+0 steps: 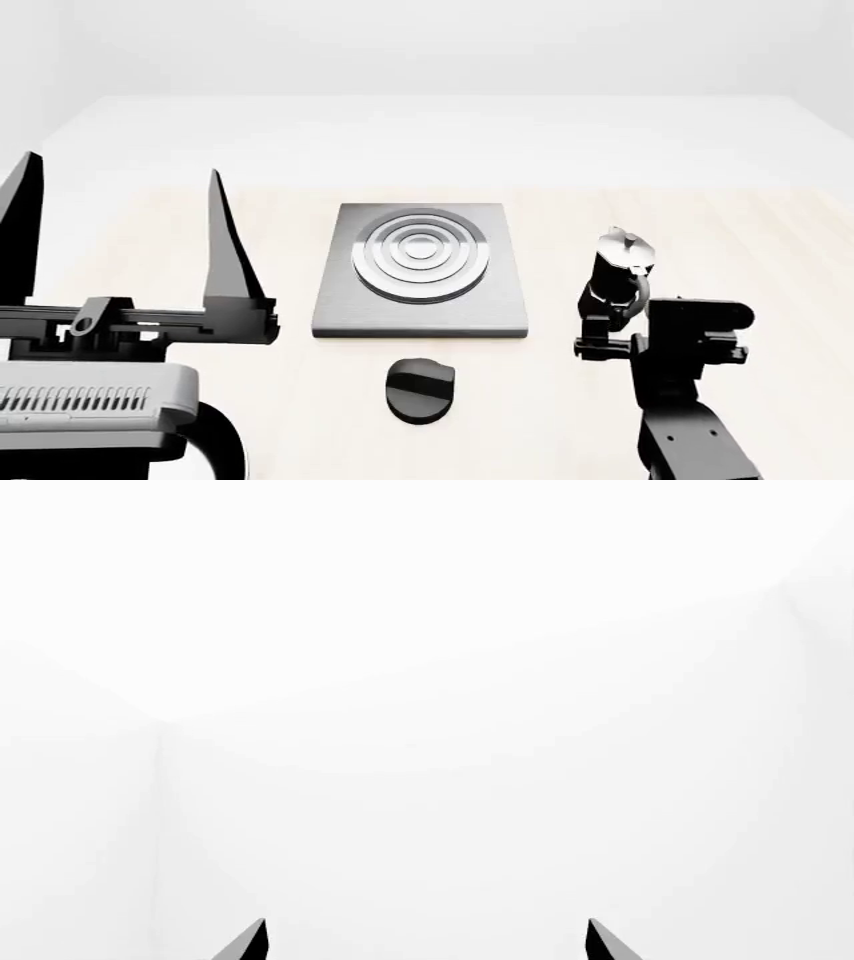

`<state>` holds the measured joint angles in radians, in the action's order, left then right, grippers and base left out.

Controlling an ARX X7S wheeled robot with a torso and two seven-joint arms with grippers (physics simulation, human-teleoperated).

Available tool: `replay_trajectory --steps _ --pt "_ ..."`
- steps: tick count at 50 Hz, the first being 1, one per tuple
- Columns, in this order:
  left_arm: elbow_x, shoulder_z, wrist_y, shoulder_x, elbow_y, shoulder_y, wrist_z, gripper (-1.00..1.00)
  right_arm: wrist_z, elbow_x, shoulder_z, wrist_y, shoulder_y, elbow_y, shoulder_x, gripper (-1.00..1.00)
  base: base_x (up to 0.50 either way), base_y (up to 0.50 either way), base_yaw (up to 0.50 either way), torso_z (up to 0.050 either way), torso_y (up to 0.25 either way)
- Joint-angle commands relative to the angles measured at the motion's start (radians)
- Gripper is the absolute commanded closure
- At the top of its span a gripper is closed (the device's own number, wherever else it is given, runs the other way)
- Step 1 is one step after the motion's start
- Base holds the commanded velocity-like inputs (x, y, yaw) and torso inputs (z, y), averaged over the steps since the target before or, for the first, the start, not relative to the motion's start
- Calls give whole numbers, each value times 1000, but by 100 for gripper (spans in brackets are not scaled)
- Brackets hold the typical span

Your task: Turn on the stove and put the moka pot on it.

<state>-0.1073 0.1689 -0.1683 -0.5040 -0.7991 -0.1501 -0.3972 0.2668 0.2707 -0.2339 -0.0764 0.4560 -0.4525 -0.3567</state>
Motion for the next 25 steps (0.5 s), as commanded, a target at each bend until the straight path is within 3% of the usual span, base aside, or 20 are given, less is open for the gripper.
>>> replay_trajectory --steps 1,10,14,18,20,25 --pt "-2 2 5 -1 5 1 -1 -100 -13 -13 -4 59 49 -121 21 -100 0 0 0 0 0" --pt "-3 3 5 -2 5 0 -2 -100 -4 -3 -3 -5 57 -72 6 -100 0 0 0 0 0" --pt "-4 3 8 -3 8 1 -1 -100 -15 -21 -7 83 70 -184 26 -100 0 0 0 0 0" --pt "-5 3 9 -4 8 0 -1 -100 -7 -14 -10 30 66 -130 18 -100 0 0 0 0 0" --pt "-5 3 10 -4 8 1 -2 -100 -19 -30 -16 108 79 -229 39 -100 0 0 0 0 0" --pt "-4 3 17 -4 12 5 -3 -100 -23 -33 -22 113 85 -245 42 -100 0 0 0 0 0"
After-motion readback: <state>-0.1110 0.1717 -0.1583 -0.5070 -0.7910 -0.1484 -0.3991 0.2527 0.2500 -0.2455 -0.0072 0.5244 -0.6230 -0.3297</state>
